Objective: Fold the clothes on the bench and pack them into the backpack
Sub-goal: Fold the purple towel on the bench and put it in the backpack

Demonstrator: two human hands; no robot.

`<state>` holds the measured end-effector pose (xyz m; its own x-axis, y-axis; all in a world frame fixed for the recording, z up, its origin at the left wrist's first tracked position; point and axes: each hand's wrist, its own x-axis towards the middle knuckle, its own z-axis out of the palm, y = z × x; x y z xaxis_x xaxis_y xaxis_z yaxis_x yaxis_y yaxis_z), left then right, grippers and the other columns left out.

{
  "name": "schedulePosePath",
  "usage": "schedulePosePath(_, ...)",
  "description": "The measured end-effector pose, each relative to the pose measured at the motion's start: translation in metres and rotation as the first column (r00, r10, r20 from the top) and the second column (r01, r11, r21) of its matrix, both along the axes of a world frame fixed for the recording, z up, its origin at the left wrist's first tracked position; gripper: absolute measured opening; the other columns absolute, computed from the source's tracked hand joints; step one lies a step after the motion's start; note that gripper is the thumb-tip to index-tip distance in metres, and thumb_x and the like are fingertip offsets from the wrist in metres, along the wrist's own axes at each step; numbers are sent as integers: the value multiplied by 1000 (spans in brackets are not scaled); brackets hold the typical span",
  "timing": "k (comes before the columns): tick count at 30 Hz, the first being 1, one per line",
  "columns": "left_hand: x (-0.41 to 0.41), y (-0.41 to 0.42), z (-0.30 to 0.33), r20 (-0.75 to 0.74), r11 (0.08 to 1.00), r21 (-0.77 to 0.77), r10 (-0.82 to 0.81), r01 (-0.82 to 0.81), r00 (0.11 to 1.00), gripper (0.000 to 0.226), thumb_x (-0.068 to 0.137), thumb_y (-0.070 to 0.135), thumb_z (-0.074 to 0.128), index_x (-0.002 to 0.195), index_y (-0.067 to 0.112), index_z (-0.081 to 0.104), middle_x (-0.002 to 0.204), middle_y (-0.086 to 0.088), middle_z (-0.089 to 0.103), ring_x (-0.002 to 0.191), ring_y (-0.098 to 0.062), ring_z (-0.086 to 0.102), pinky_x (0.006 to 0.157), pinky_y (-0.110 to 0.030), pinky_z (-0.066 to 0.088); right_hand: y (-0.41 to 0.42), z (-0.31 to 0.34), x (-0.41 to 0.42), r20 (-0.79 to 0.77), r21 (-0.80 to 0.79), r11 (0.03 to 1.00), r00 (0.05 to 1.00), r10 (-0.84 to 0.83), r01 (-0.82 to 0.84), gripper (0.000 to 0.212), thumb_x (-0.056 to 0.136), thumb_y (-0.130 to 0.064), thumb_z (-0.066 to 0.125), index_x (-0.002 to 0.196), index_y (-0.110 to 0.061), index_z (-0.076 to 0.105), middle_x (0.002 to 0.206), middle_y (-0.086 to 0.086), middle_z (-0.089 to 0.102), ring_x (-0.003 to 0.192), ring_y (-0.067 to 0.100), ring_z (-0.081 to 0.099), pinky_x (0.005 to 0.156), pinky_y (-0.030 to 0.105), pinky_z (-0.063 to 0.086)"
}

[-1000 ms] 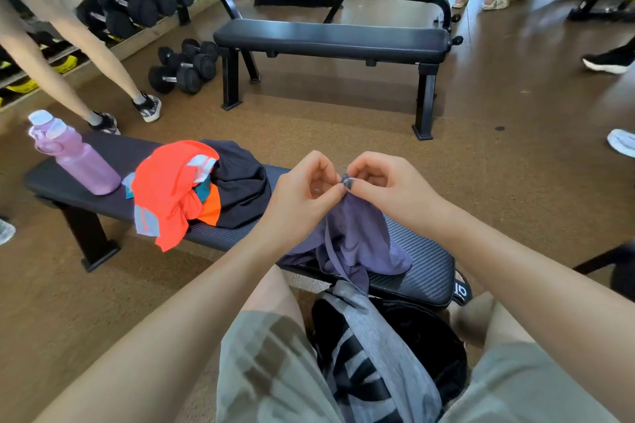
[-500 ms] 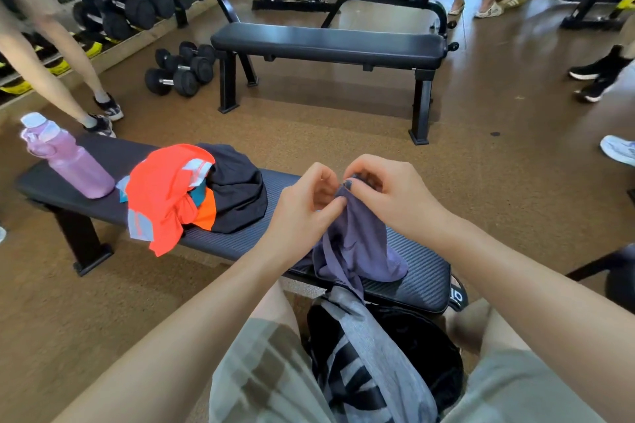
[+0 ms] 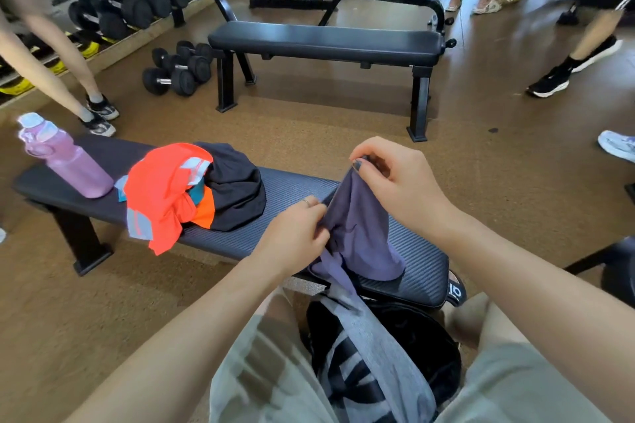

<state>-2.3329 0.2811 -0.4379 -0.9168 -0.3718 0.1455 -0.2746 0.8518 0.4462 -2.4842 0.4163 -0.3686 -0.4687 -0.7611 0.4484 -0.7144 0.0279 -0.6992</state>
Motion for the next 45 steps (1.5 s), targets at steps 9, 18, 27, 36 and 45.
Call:
schedulePosePath(9,18,-26,-14,98,970,-243,37,-12,995,20,98,16,51,81,11,44,89,-4,36,81,-33,48,61,-44,42,11,-13,-42,138,-63,918,915,-380,391,13,98,-12,54,97,-17,67,84,-12,63,78,-5,57,67,5,38)
schedulePosePath(18,25,-40,18,-126,991,-98,-102,89,987,4,95,29,59,95,25,58,85,9,51,78,-11,52,68,-35,44,30,-43,-75,201,98,839,815,-543,535,14,99,-14,53,100,-16,67,91,-1,64,87,15,57,64,14,38)
schedulePosePath(27,24,-40,26,-258,956,295,84,-4,963,9,91,18,72,83,18,67,74,0,62,71,-20,56,65,-34,41,45,-56,-78,212,193,818,791,-574,542,12,98,-16,56,97,-19,68,88,0,65,80,14,57,62,19,41)
schedulePosePath(36,27,-53,26,-288,910,411,183,-51,940,9,97,17,66,88,17,69,84,-4,69,79,-9,61,73,-38,49,54,-62,-88,495,171,880,733,-466,444,13,100,-8,54,102,-8,67,79,14,71,62,24,70,60,37,58)
schedulePosePath(45,26,-63,15,-251,891,417,305,-182,919,16,84,4,74,83,19,70,78,1,69,70,-8,58,68,-28,45,53,-56,-87,602,81,942,738,-306,325,13,101,-1,53,106,1,65,82,18,65,60,18,67,54,25,56)
